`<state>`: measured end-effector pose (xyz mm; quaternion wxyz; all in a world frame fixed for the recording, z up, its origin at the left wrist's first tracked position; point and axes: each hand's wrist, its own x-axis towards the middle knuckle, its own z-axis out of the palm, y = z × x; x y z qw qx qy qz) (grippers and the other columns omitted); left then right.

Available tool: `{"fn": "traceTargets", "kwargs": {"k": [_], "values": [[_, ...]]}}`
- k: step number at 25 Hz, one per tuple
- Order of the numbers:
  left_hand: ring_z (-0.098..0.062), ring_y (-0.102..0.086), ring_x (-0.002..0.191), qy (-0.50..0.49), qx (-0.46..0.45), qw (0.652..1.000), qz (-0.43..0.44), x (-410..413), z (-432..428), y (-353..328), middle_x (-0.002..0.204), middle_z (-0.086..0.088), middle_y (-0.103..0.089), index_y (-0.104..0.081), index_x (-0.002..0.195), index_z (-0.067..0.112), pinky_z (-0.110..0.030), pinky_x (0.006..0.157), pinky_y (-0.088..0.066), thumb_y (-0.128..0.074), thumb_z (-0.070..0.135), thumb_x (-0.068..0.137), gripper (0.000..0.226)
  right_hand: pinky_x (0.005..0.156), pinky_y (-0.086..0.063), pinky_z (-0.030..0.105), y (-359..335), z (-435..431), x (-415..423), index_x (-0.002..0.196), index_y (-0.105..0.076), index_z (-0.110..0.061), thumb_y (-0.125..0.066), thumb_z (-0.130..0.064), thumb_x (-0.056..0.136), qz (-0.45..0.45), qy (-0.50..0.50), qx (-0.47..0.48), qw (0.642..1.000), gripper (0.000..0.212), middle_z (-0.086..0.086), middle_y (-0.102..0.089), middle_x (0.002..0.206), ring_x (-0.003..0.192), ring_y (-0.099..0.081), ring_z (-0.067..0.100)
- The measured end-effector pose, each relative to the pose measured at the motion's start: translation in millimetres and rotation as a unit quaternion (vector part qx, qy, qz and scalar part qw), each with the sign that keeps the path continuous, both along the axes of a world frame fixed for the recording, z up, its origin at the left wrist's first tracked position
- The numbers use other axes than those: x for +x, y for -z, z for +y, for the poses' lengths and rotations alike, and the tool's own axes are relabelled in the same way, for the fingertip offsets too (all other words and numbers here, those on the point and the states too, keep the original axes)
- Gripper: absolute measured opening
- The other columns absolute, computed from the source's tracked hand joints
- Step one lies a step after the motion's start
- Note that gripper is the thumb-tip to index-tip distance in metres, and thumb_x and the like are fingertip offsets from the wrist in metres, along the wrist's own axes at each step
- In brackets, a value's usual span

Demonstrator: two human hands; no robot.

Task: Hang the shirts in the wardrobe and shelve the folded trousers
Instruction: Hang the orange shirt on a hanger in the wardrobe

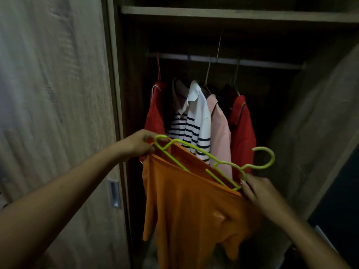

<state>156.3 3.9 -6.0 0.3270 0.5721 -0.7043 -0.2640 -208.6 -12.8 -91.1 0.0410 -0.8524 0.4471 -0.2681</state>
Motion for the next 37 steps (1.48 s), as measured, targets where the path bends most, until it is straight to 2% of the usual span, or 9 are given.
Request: {"fn": "traceTargets", "kwargs": {"k": [6,12,17,21,27,29,32,35,37], "values": [[-0.015,-0.064,0.076,-0.01,-0.002,0.985,-0.17,-19.3,-1.8,6.0,0.134,0.004,-0.051,-0.06,0.126,0.027,-0.017,0.049,-0.05,-0.054,-0.008,0.084,0.055,0.071,-0.032,0.026,1.3,19.3,18.9,0.082,-0.044,-0.038,-0.035,-0.034,0.097,0.112,0.031,-0.043,0.992,0.018,-0.017,-0.054,0.076,0.069,-0.053,0.003],[0.018,-0.059,0.083,0.136,-0.045,0.978,-0.149,-47.9,4.9,4.3,0.121,0.013,-0.062,-0.058,0.131,0.024,-0.006,0.068,-0.049,-0.06,0.01,0.09,0.043,0.069,-0.03,0.028,-29.7,11.2,60.3,0.079,-0.045,-0.032,-0.047,-0.027,0.096,0.075,-0.018,-0.089,0.993,0.018,-0.016,-0.047,0.072,0.065,-0.044,0.004],[-0.001,-0.059,0.097,0.123,-0.153,0.954,-0.224,-22.1,-1.4,24.2,0.112,0.008,-0.066,-0.062,0.119,0.024,-0.022,0.085,-0.045,-0.042,0.061,0.087,0.053,0.056,-0.041,0.034,-40.2,0.1,47.0,0.079,-0.056,-0.023,-0.048,-0.024,0.096,-0.063,-0.046,-0.067,0.995,0.02,-0.01,-0.055,0.068,0.063,-0.053,0.006],[-0.01,-0.06,0.072,0.104,-0.171,0.973,-0.116,-33.4,-9.9,44.3,0.074,0.007,-0.061,-0.062,0.082,0.019,-0.023,0.062,-0.042,-0.053,0.029,0.095,0.019,0.067,-0.048,0.03,-52.3,-3.3,37.8,0.09,-0.063,-0.02,-0.052,-0.022,0.094,-0.059,-0.068,-0.035,0.995,0.012,-0.005,-0.061,0.084,0.078,-0.058,0.008],[-0.006,-0.064,0.084,0.073,-0.155,0.982,-0.076,-15.0,-26.1,33.7,0.087,0.016,-0.068,-0.065,0.09,0.035,-0.023,0.072,-0.05,-0.053,0.025,0.095,0.016,0.074,-0.049,0.03,-70.0,3.5,-27.0,0.085,-0.066,-0.018,-0.058,-0.031,0.087,-0.082,-0.067,0.187,0.977,0.016,0.009,-0.063,0.084,0.077,-0.059,0.008],[-0.011,-0.06,0.09,-0.01,-0.209,0.972,-0.103,-23.8,-30.7,38.6,0.093,0.009,-0.065,-0.063,0.095,0.029,-0.035,0.078,-0.049,-0.055,0.034,0.09,0.011,0.07,-0.047,0.028,-69.7,13.5,-25.2,0.09,-0.066,-0.008,-0.054,-0.034,0.087,-0.153,-0.076,0.199,0.965,0.029,0.017,-0.062,0.085,0.077,-0.058,0.013],[-0.016,-0.045,0.099,-0.184,-0.335,0.923,-0.05,-70.0,-16.6,50.1,0.107,-0.005,-0.05,-0.055,0.102,0.019,-0.022,0.083,-0.032,-0.066,0.016,0.083,0.022,0.067,-0.045,0.029,-63.5,27.5,-15.9,0.091,-0.066,-0.006,-0.054,-0.036,0.087,-0.22,-0.058,0.198,0.953,0.032,0.014,-0.062,0.08,0.074,-0.057,0.015],[-0.013,-0.055,0.089,-0.064,-0.125,0.966,0.218,-130.1,4.9,42.9,0.099,-0.007,-0.06,-0.061,0.093,0.017,-0.024,0.08,-0.041,-0.061,0.016,0.091,0.002,0.064,-0.044,0.027,-59.8,36.5,-11.9,0.089,-0.065,-0.004,-0.056,-0.031,0.09,-0.249,-0.037,0.207,0.945,0.029,0.012,-0.059,0.077,0.07,-0.056,0.015],[-0.017,-0.059,0.09,-0.029,0.099,0.932,0.348,-153.8,13.2,24.6,0.093,-0.007,-0.064,-0.066,0.092,0.016,-0.03,0.078,-0.049,-0.055,0.028,0.096,0.016,0.061,-0.044,0.024,-56.9,41.4,-8.7,0.086,-0.066,-0.007,-0.055,-0.025,0.092,-0.249,-0.029,0.201,0.947,0.022,0.003,-0.059,0.075,0.067,-0.055,0.01]]}}
